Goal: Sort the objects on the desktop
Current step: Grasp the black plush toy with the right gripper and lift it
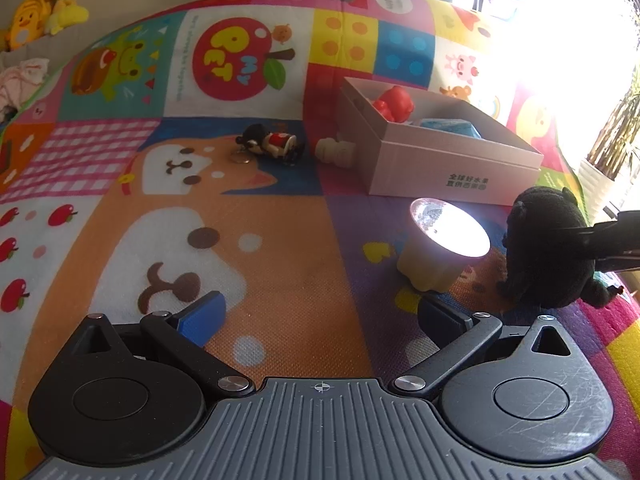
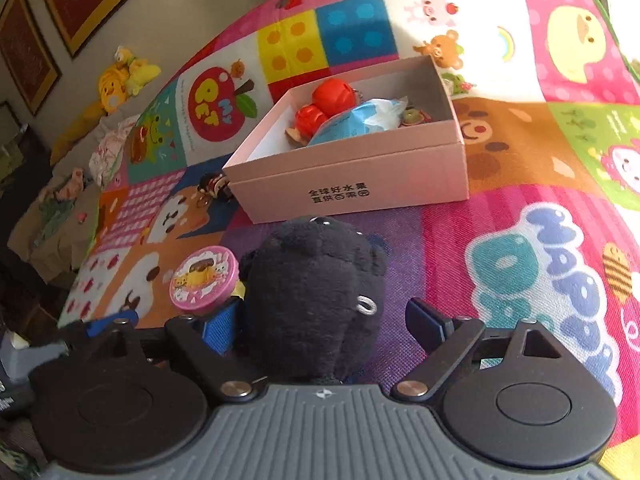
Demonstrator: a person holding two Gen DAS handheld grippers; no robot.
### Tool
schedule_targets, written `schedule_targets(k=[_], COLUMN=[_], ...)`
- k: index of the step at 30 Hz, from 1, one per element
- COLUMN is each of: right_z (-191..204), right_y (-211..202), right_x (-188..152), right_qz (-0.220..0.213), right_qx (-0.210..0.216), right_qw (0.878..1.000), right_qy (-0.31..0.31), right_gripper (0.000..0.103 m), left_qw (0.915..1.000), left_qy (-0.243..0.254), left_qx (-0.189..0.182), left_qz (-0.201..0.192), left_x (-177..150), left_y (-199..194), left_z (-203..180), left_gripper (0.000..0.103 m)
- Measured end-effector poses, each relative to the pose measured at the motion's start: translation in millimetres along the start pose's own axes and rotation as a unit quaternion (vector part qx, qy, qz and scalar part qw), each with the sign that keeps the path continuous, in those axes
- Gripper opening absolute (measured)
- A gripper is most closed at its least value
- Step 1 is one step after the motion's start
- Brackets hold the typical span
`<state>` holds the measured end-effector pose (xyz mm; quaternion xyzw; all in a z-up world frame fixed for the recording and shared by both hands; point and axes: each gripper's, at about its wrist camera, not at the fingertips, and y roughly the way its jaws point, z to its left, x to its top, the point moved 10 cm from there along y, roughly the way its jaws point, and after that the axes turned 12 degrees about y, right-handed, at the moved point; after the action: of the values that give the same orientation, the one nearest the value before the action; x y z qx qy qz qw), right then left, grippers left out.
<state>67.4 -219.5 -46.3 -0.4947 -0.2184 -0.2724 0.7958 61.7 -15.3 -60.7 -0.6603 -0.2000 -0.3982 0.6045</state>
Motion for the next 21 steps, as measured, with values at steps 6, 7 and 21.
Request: schedule_targets(k=[6,7,21], right_z=[7,0,-9], right_y=[-9,-17,-8], right_x=[7,13,4], right_qz=[-0.015,-0.029,0.0], right_qx=[-0.053,-0.07,-0.213], right_qw=[0.994,0.992,0.919], right_qy=[-0.089,-0.098,-0.331], right_gripper=[0.07,0.07,0.073], left_qw=[1.0,1.0,1.0], left_qy=[-0.002,-0.003,0.003], left_qx=[-0.001,-0.002,0.002], left_qz=[-0.001,-0.001,0.002], left_x=[0,0,0], left_y=[0,0,-1], left_z=[0,0,0], left_gripper=[0.103,0.103,0.103])
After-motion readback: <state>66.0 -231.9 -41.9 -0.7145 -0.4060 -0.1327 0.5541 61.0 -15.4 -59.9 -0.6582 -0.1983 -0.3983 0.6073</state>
